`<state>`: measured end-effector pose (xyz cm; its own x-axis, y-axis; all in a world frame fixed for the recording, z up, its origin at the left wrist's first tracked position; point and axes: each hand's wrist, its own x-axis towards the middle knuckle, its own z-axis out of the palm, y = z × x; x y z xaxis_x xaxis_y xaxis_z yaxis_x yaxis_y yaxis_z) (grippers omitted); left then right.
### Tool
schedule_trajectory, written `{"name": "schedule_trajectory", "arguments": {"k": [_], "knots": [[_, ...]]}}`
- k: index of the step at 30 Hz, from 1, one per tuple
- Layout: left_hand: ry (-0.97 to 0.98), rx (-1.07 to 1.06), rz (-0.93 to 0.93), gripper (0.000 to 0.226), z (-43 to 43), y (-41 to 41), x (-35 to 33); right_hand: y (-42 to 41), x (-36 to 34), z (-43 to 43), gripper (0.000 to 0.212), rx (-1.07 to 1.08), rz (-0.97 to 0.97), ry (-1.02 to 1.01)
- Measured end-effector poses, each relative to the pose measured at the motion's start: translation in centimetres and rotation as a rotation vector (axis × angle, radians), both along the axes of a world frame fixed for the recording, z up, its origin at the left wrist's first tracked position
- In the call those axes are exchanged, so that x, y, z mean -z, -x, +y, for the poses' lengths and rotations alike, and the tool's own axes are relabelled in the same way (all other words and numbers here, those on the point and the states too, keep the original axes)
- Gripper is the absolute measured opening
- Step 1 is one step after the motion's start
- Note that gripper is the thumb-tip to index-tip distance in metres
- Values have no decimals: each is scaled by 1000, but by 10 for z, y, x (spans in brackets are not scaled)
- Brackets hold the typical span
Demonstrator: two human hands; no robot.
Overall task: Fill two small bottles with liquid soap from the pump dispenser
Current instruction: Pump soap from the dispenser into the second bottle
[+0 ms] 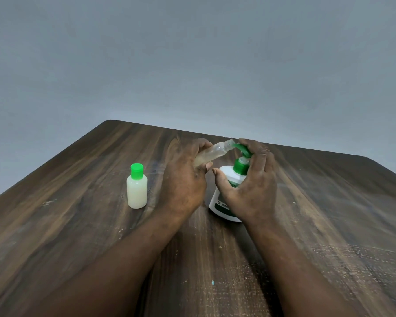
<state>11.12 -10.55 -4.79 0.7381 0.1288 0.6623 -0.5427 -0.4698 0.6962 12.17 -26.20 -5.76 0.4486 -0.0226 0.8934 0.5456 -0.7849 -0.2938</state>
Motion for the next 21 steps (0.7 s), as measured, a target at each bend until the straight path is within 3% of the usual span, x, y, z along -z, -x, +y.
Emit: {"name": "schedule_trajectory", "arguments": {"k": [21], "knots": [[-142,-119,-19,39,3,-9,-1,0,5,-2,86,-21,4,-23]]}}
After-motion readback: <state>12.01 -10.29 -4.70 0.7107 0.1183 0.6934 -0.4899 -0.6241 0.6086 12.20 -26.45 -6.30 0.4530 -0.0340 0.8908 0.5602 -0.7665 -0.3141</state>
